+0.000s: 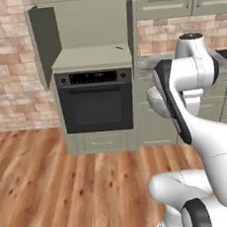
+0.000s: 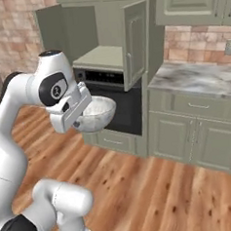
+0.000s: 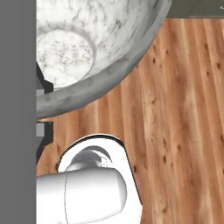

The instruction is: Pick the mug and place it in the sink. Pick the bowl and place it in the open cabinet and then close the cabinet.

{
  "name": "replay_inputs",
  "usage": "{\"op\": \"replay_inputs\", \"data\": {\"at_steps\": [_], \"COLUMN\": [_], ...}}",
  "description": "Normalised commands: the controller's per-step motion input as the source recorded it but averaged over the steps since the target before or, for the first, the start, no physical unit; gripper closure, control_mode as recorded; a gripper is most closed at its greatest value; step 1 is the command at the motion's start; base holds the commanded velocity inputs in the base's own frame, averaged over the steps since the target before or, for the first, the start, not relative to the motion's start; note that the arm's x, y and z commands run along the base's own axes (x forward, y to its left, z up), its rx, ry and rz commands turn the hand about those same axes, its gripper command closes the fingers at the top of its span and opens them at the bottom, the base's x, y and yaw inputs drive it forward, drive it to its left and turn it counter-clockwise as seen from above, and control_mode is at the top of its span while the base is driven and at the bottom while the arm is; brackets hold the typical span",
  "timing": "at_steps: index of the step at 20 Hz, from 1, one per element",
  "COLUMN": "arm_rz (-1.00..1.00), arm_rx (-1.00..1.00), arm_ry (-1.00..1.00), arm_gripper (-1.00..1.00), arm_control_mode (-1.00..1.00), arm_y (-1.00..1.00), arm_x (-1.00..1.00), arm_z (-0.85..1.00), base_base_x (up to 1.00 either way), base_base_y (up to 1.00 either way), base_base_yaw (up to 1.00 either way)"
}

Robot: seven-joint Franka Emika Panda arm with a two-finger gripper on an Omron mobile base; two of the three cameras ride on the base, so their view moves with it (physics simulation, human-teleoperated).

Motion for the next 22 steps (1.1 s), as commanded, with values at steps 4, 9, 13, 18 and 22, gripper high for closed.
{"op": "replay_inputs", "data": {"at_steps": [4,9,13,18,22], "arm_rz": [0.00,0.00,0.00,0.00,0.00], "arm_rx": [0.00,0.00,0.00,0.00,0.00], "arm_ry": [0.00,0.00,0.00,0.00,0.00], "arm_gripper": [1.00,1.00,1.00,1.00,1.00], "arm_control_mode": [1.00,1.00,1.00,1.00,1.00], "arm_y": [0.00,0.00,0.00,0.00,0.00], "arm_x": [0.00,0.00,0.00,0.00,0.00], "arm_z": [0.00,0.00,0.00,0.00,0.00], "base_base_x": [0.23,0.27,0.42,0.67,0.68], "base_base_y": [0.77,0.57,0.63,0.82,0.09], "base_base_yaw": [-0.50,-0.16,-0.08,0.01,0.02]}}
